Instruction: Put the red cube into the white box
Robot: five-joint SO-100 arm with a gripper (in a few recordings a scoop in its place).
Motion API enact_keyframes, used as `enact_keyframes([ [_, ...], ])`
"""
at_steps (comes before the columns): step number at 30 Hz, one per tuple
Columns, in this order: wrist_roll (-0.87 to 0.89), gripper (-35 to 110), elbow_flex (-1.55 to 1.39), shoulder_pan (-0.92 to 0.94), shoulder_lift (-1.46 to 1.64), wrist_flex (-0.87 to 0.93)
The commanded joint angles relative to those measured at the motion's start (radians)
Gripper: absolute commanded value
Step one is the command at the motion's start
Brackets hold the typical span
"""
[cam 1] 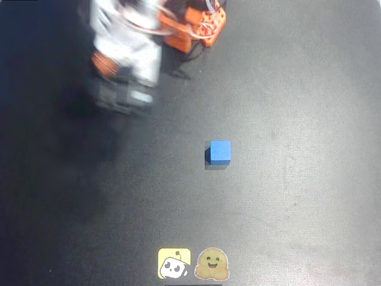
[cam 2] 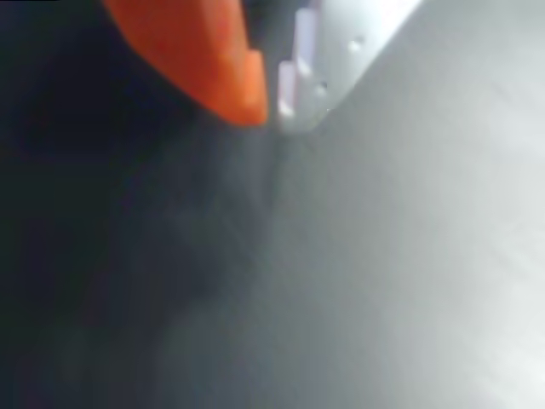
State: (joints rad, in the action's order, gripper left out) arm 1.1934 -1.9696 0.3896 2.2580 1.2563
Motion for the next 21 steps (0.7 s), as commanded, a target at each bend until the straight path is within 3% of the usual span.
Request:
enact_keyframes([
  [1,0.055,0,-0.005,-0.164,-0.017,-0.1],
  [11,0.083,0,-0.365,-0.299,0.29,-0.189],
  [21,0.109,0,-0.695,-0.322,0.769,-0.048],
])
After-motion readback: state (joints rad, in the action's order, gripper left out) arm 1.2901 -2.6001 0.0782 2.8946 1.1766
